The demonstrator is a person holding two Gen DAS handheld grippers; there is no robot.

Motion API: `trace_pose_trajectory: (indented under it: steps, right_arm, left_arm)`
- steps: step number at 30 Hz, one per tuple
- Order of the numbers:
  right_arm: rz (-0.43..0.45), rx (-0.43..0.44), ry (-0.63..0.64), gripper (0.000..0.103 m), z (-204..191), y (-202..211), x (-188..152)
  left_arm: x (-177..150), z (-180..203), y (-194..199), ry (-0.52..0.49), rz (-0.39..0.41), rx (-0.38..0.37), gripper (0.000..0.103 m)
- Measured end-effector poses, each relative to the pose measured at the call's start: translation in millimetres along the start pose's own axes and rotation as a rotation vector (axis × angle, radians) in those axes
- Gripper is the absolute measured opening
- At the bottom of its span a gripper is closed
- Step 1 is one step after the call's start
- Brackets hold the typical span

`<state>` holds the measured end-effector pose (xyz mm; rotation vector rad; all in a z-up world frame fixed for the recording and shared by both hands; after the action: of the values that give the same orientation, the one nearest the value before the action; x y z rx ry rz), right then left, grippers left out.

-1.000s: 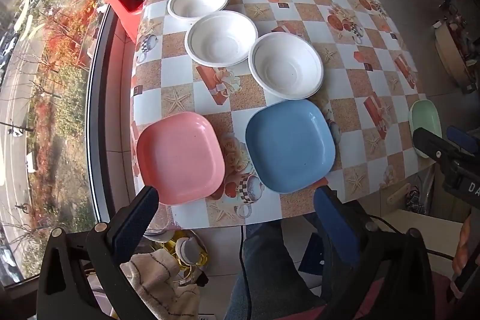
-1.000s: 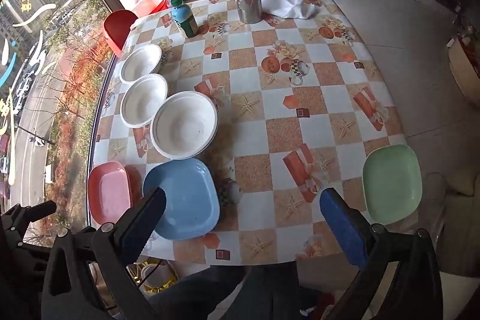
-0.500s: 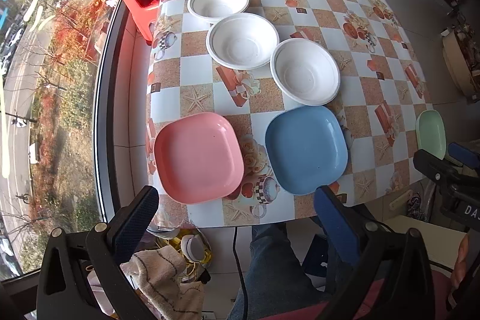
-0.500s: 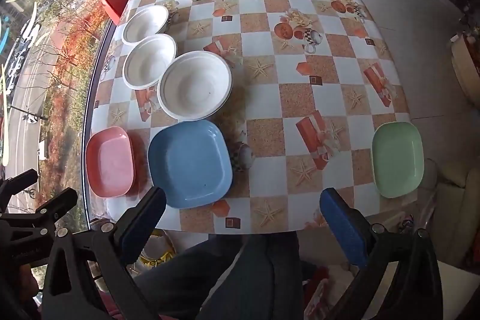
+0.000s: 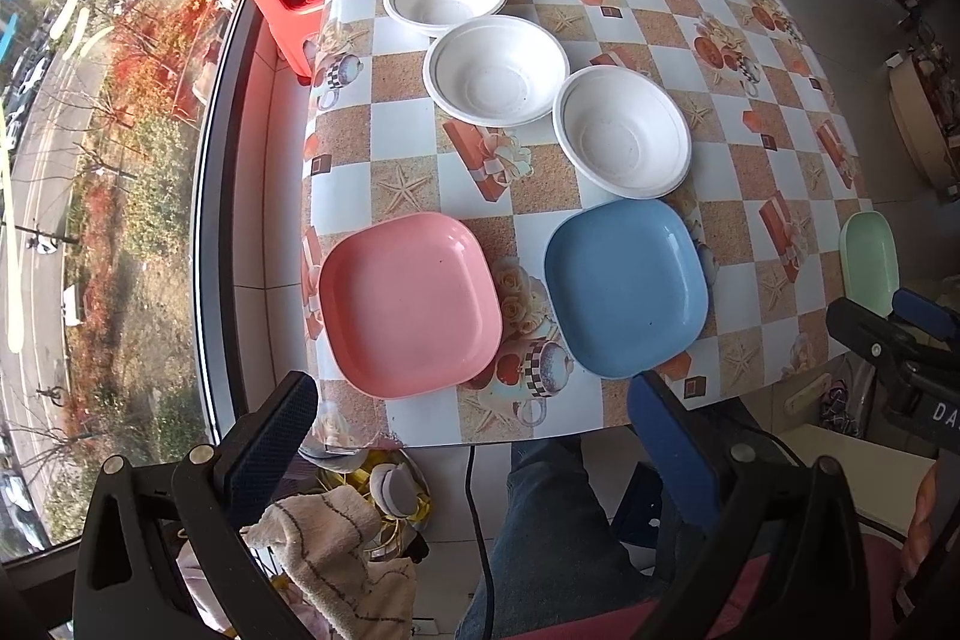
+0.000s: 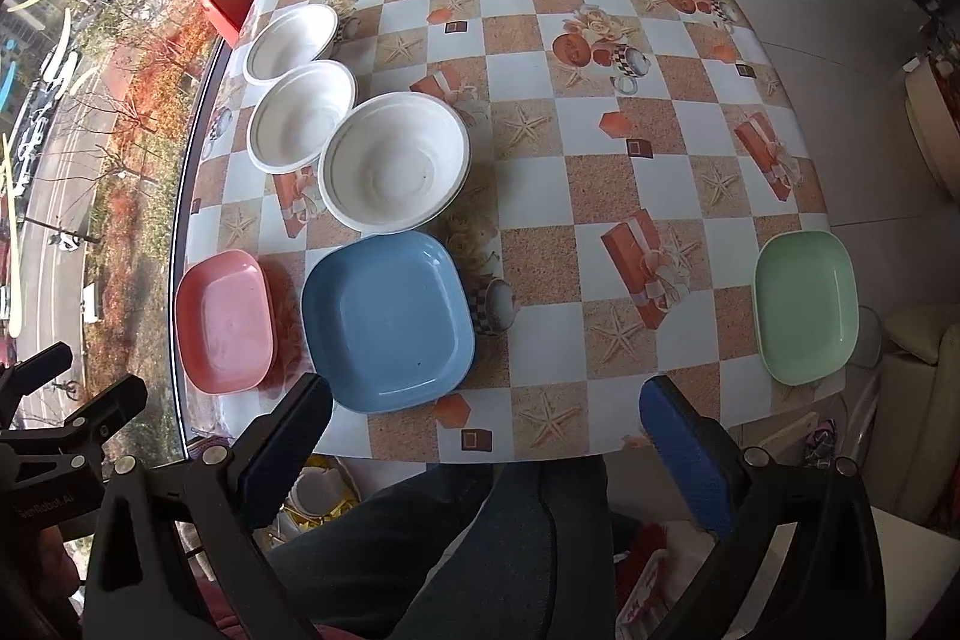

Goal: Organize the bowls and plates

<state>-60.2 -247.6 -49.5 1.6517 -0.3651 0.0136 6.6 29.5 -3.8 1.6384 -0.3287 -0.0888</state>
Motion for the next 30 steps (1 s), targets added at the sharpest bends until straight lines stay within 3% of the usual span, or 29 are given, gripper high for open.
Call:
trace_pose_trajectory:
  steps: [2,3,4,16,24,30]
  right_arm:
    - [-0.006,0.007,-0.006,0.103,0.6,-1.2,-1.2]
    - [-0.008,0.008,-0.009,0.103,1.0,-1.7,-1.4]
    - [-0.007,0.009,-0.013,0.103,1.2,-1.7,-1.3]
    - [-0.012,0.008,-0.026,0.103,5.7,-2.0,0.2]
    - [-0.012,0.011,-0.025,0.103,6.0,-2.1,0.2]
    - [-0.011,0.01,0.004,0.103,2.9,-3.1,6.7]
  left_arm:
    - [-0.2,-0.5,0.0,-0.001,-0.002,0.002,0.103]
    - [-2.0,-1.1,-3.8,0.014,0.074,-0.022,0.103]
    - [-2.4,-1.3,-4.1,0.015,0.077,-0.022,0.103]
    - [2.3,2.4,3.3,-0.02,0.014,0.044,0.103]
    - [3.2,-3.1,-2.6,0.027,0.027,-0.013,0.103]
    - [6.6,-3.1,-3.3,0.055,0.026,-0.013,0.103]
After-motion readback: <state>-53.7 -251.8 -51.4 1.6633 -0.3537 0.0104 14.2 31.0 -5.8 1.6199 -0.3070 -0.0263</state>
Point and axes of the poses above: each gripper's, at about its wrist camera, not at the fingertips, and y roughly against the way its jaws point, z to its right, x to its top, the point moved 1 cm from there along -y, roughly the way its jaws point, and after that the axes turned 4 degrees about z, right-handed, at the moved point
